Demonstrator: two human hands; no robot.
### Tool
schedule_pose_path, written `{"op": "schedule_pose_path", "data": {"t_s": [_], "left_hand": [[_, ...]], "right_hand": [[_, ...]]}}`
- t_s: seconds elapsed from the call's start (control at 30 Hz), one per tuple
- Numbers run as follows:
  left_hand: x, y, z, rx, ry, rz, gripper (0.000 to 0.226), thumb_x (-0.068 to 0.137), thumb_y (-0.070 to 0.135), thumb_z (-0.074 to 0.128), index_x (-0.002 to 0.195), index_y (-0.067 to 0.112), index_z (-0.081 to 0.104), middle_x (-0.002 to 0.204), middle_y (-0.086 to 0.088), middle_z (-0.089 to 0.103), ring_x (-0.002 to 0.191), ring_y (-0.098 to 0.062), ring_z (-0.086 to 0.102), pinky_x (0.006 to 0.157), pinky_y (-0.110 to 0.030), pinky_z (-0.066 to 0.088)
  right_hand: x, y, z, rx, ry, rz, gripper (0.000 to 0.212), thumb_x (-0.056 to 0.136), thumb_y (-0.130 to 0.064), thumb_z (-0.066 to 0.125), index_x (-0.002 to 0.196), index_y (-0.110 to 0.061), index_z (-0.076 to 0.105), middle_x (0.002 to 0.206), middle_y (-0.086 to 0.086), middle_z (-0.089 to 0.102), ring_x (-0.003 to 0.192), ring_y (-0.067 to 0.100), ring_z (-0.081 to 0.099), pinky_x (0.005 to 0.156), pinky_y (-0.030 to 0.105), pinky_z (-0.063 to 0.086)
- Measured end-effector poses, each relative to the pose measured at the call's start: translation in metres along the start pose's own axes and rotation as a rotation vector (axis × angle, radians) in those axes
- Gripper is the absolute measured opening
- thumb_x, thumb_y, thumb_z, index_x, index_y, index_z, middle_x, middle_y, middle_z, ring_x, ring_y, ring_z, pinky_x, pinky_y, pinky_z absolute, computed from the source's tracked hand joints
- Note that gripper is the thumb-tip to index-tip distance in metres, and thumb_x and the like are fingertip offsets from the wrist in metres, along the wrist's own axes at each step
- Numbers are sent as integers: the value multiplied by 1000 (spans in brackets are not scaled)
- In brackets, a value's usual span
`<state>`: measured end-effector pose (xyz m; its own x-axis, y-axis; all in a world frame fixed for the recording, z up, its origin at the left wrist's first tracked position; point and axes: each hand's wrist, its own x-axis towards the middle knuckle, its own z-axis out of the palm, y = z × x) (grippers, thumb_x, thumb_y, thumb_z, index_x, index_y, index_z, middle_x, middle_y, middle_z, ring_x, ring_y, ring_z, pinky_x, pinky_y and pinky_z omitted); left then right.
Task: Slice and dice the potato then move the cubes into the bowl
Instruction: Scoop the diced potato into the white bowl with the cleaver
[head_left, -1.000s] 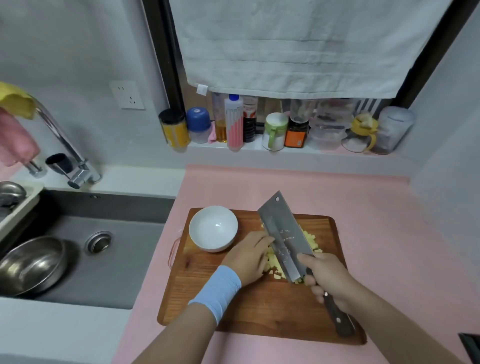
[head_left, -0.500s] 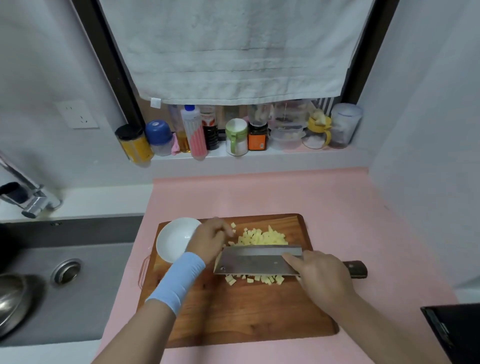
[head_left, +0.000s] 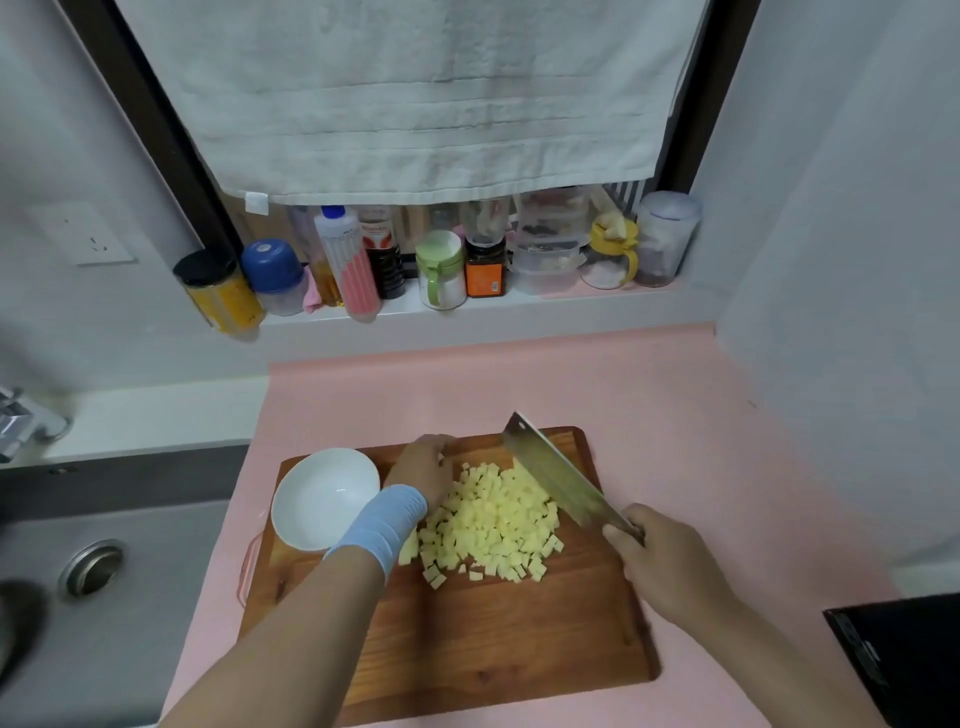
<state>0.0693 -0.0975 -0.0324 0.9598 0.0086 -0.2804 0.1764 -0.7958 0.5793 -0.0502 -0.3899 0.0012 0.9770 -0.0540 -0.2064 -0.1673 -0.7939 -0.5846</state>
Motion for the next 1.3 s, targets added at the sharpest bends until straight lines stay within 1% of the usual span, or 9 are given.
{"op": "schedule_pose_path", "data": {"t_s": [0.07,0.13,0.3,0.37,0.5,0.63,0.8,1.03,1.3], "left_hand": [[7,3,18,167,-173,50,53,99,29,46,151,27,39,161,-1,27,147,-24,23,119,-37,23],[13,5,33,285,-184,55,55,98,36,45,151,27,38,159,-3,28,147,-26,20,119,-39,20],[4,14,64,275,234,154,45,93,42,44,132,22,55,129,-2,54,120,-23,42,105,-37,36],[4,25,75,230,200,286,52,94,46,47,141,24,49,142,-1,46,130,-22,36,112,-37,29],[15,41,97,470,-48,395,78,92,66,38,156,23,25,161,0,23,147,-24,19,122,-42,14],[15,39,102,314,30,351,65,93,56,50,145,18,45,144,1,42,134,-18,34,116,-32,27],[1,35,95,141,23,334,66,93,51,55,148,20,37,140,1,42,132,-16,37,108,-25,29],[-20,30,103,215,0,407,86,82,73,50,153,28,28,158,2,21,146,-19,14,122,-42,21],[-38,32,87,135,235,457,76,78,71,56,140,28,46,151,6,36,137,-20,31,117,-39,27]], "right_hand": [[3,7,2,204,1,144,25,101,-34,53,80,-23,62,63,0,68,50,9,58,52,27,45],[7,15,7,377,-14,286,27,103,-33,50,88,-17,64,67,7,69,44,16,53,46,29,43],[12,41,25,558,-47,442,27,105,-32,50,96,-11,64,62,10,64,42,23,46,43,28,38],[15,47,30,591,-63,457,25,105,-33,50,97,-13,65,61,9,64,43,22,45,43,27,37],[22,51,33,632,-81,472,25,105,-34,50,99,-14,65,60,8,62,41,21,44,42,26,36],[27,51,33,621,-143,461,25,105,-32,49,98,-12,62,61,9,62,39,21,42,41,25,37],[29,41,42,623,-232,440,26,106,-32,47,100,-10,59,61,8,60,36,19,38,40,23,34],[21,22,56,660,-365,414,30,106,-32,49,104,-4,59,63,10,59,34,18,37,38,21,31],[5,-1,47,695,-402,335,33,107,-34,48,107,-3,59,63,11,57,36,19,35,39,24,30]]}}
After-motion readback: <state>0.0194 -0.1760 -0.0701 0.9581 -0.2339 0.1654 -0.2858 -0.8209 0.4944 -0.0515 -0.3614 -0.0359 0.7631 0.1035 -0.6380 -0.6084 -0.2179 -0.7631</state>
